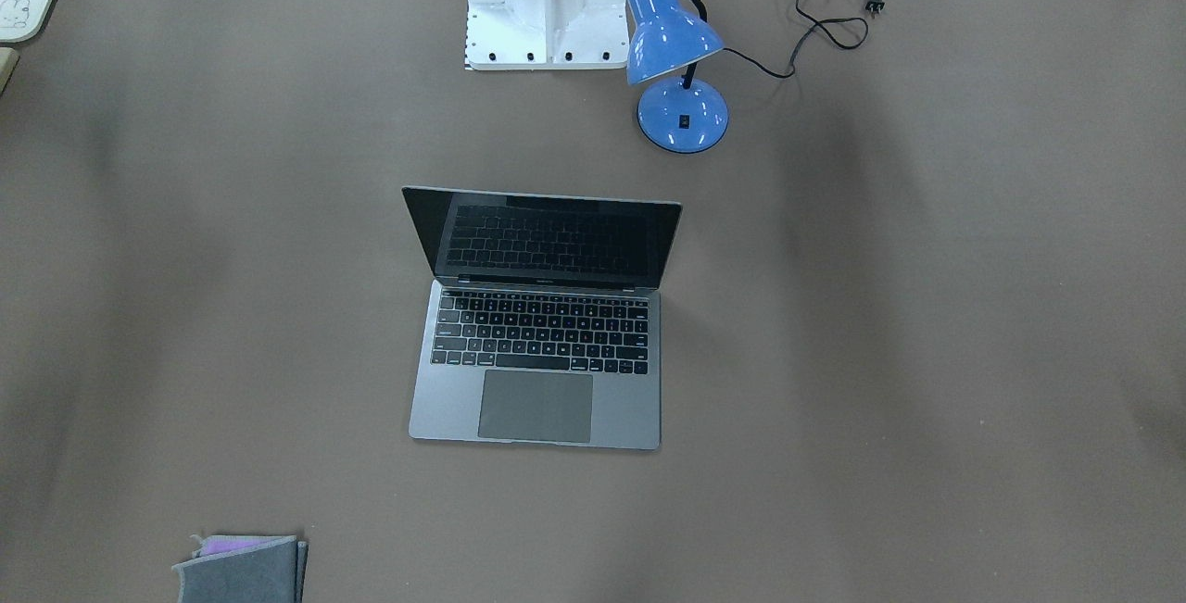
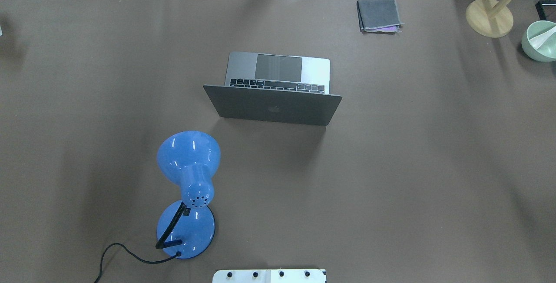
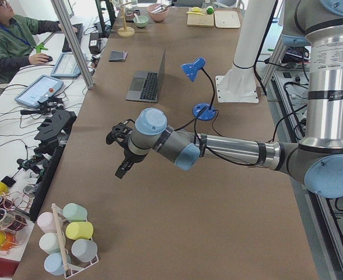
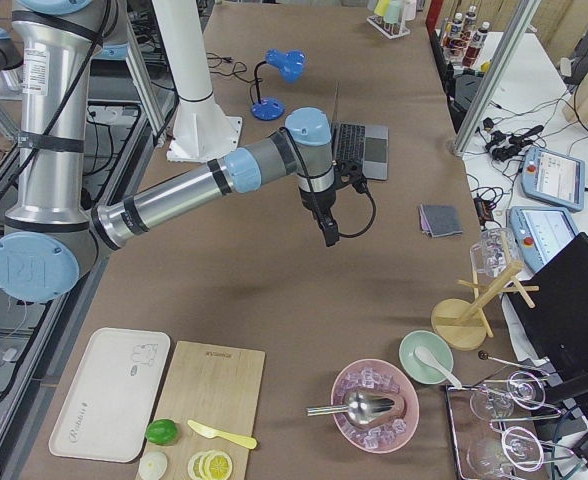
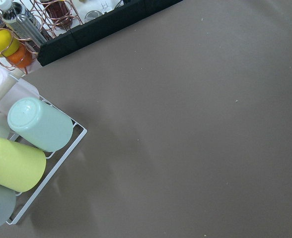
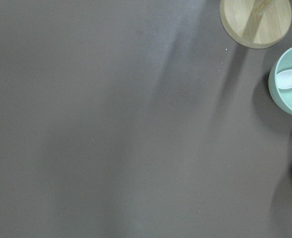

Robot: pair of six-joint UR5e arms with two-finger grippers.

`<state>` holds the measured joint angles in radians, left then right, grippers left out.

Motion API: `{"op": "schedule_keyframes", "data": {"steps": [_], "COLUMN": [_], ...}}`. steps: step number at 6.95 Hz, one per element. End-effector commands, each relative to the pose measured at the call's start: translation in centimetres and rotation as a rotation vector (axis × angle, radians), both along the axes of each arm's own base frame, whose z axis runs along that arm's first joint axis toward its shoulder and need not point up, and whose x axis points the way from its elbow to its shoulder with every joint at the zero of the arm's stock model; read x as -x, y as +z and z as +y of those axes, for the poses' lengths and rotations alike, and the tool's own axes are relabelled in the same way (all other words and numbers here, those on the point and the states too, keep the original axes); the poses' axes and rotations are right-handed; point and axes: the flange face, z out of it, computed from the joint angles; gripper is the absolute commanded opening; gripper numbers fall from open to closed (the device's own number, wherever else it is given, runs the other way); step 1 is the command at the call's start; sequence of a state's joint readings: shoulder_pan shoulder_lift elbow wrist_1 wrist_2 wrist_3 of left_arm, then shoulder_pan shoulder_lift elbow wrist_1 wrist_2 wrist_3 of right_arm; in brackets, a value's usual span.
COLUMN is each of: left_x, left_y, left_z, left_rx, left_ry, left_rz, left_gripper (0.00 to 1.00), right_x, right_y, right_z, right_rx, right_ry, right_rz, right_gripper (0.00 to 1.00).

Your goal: Close laptop

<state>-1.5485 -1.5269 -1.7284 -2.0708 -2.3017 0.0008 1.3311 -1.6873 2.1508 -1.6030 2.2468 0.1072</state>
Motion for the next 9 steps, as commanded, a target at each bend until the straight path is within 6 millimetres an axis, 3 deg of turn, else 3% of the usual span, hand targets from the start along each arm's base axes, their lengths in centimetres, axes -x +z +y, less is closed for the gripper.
{"op": "schedule_keyframes", "data": {"steps": [1, 3, 5, 7, 8, 9], "left_x": [-2.6, -7.9, -12.5, -17.9, -19.7, -20.7], "left_y": [-1.4, -3.8, -6.7, -9.9, -11.7, -13.1], "left_z": [-0.1, 0.2, 0.0, -0.1, 0.7, 1.0], "left_rx": [0.002, 0.041, 0.097, 0.179, 0.202, 0.211], "left_ry": [-0.013, -0.021, -0.029, -0.014, 0.002, 0.011], "left_rz": [0.085, 0.242, 0.362, 0.474, 0.505, 0.527], "left_gripper": [0.63, 0.65, 0.97, 0.97, 0.97, 0.85], "right_x": [2.2, 8.1, 14.4, 21.5, 24.0, 25.4], "right_y": [-2.0, -4.9, -7.2, -10.5, -11.8, -12.3], "right_z": [0.5, 1.5, 2.3, 4.5, 5.7, 6.4], "right_rx": [0.068, 0.1, 0.134, 0.196, 0.216, 0.233], "right_ry": [0.005, 0.078, 0.145, 0.263, 0.299, 0.33], "right_rz": [-0.101, -0.209, -0.235, -0.252, -0.269, -0.277], "right_gripper": [0.59, 0.59, 0.68, 0.77, 0.73, 0.56]}}
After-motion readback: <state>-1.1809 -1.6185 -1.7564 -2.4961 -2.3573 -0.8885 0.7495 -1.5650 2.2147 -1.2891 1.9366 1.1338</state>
